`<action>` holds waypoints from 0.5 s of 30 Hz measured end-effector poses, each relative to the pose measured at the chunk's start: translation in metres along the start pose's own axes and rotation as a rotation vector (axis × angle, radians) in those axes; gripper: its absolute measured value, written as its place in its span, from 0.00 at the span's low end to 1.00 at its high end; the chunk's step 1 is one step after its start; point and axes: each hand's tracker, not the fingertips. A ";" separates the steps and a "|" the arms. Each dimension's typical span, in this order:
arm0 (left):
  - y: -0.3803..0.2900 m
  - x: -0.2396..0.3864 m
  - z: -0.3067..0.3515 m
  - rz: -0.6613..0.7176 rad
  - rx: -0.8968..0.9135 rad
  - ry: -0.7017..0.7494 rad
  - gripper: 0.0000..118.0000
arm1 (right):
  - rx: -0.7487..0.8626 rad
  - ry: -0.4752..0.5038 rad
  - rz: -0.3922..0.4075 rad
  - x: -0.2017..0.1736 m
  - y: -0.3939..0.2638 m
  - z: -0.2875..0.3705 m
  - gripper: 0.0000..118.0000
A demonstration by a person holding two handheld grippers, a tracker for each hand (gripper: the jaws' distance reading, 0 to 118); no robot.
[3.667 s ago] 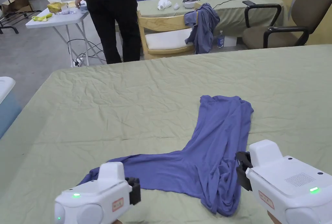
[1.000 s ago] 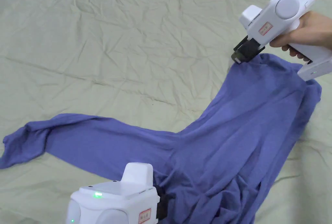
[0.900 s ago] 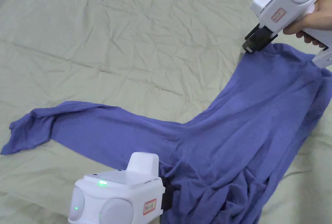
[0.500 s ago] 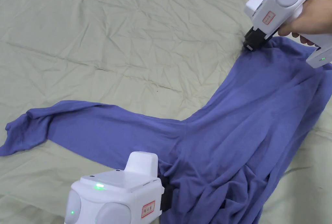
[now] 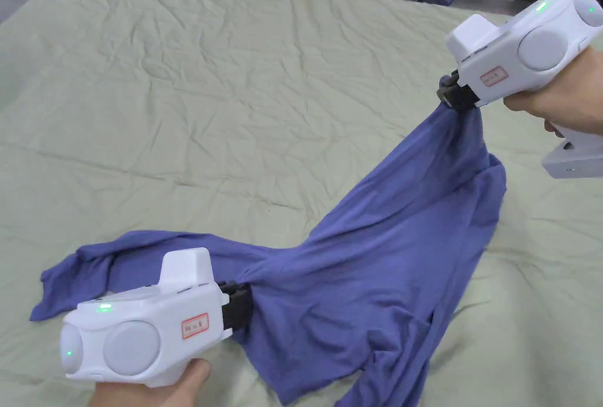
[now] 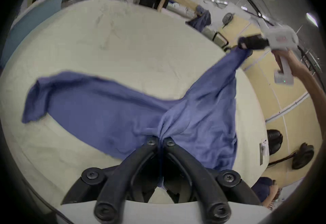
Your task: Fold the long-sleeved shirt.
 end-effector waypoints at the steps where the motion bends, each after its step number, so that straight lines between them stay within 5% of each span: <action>1: 0.009 -0.001 0.011 -0.002 0.032 -0.001 0.03 | 0.030 -0.027 -0.004 0.001 -0.001 0.025 0.06; 15: 0.160 0.046 0.206 -0.370 0.381 0.001 0.03 | 0.295 -0.258 -0.328 -0.011 -0.024 0.305 0.06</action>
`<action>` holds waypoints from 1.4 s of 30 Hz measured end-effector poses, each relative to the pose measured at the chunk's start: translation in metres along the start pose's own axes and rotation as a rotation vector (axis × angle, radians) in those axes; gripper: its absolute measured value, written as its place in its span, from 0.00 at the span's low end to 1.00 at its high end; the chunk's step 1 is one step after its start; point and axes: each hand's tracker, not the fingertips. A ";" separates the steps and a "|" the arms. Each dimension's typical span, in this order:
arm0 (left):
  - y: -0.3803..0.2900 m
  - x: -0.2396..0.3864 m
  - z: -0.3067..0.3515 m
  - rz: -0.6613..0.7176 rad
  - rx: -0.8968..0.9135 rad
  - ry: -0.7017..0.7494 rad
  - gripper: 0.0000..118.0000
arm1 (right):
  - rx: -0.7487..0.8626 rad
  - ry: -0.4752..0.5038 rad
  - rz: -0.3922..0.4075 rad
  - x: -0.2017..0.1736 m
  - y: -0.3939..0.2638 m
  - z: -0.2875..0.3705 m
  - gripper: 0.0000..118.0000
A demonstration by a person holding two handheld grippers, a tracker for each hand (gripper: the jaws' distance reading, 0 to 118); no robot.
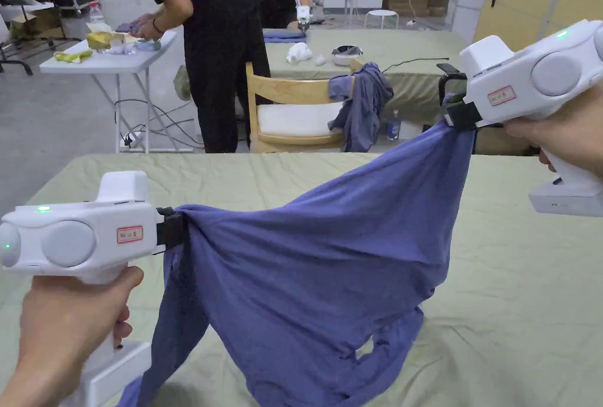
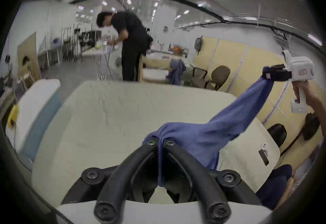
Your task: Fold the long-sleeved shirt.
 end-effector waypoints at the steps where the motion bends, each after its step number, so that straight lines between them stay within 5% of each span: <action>1: 0.017 0.000 0.010 -0.008 0.023 -0.010 0.03 | 0.017 -0.014 -0.020 0.001 0.004 0.014 0.06; 7: 0.108 0.011 0.059 -0.204 0.118 0.022 0.03 | 0.133 -0.079 -0.150 0.011 0.027 0.085 0.06; 26: 0.326 0.031 0.169 -0.242 0.359 -0.002 0.03 | 0.392 -0.265 -0.266 0.048 0.131 0.233 0.06; 42: 0.395 0.034 0.218 -0.207 0.428 -0.023 0.03 | 0.475 -0.335 -0.313 0.049 0.186 0.311 0.06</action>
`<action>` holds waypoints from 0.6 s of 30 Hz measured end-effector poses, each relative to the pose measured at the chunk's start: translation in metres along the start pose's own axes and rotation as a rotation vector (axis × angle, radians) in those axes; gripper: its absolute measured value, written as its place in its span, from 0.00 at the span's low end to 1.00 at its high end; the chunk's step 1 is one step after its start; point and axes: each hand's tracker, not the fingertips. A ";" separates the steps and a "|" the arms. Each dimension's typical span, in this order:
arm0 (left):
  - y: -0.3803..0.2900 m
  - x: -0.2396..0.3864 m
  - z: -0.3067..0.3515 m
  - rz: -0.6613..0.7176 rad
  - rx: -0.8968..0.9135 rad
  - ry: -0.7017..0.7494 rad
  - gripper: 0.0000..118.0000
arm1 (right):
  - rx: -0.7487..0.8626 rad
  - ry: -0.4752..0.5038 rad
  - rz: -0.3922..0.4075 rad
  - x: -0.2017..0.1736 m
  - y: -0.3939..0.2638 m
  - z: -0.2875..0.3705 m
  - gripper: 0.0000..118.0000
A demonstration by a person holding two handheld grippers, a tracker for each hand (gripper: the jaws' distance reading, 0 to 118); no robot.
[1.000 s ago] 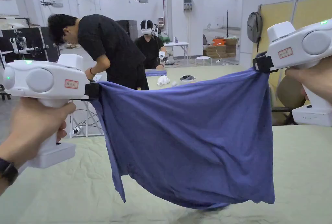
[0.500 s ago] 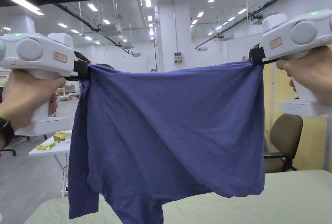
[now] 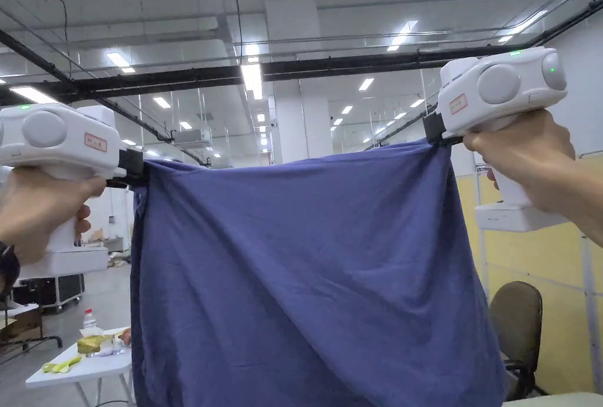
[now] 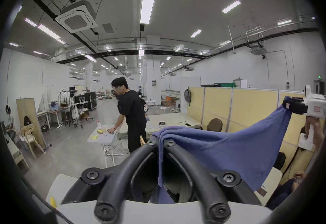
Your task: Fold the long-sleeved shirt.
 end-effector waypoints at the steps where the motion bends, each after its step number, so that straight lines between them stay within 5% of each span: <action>1: 0.002 -0.001 0.001 0.016 0.010 -0.001 0.03 | 0.002 0.005 -0.003 0.001 0.001 0.001 0.06; 18: 0.008 0.005 -0.047 -0.040 -0.024 0.006 0.03 | -0.004 -0.015 0.010 0.005 -0.011 -0.044 0.06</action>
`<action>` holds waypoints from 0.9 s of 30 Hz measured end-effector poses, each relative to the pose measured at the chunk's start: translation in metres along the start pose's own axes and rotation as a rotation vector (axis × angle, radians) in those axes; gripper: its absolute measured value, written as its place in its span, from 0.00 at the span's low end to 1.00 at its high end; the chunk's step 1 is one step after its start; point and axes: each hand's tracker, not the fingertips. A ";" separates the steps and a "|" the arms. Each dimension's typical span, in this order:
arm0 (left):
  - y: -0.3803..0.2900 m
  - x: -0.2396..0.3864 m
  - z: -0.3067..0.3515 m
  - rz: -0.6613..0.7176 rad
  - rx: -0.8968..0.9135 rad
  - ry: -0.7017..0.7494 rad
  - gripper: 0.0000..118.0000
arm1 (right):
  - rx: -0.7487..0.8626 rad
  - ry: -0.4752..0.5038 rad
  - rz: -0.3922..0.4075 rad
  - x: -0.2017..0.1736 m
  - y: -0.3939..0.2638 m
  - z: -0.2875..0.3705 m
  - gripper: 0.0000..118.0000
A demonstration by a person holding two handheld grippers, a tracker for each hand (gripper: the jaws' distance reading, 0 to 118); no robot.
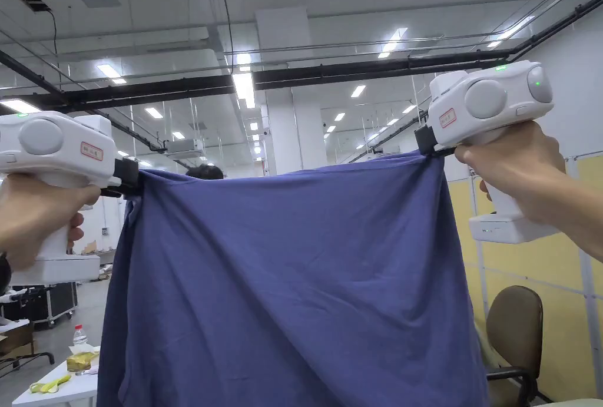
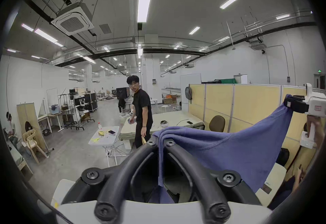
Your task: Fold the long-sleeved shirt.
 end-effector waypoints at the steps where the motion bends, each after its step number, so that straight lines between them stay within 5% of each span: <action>1: 0.001 -0.001 -0.008 -0.001 -0.001 0.001 0.03 | 0.000 -0.003 0.004 -0.001 -0.001 -0.008 0.06; 27: 0.003 -0.005 -0.189 -0.086 0.009 0.042 0.03 | 0.015 -0.060 0.041 -0.012 -0.037 -0.213 0.06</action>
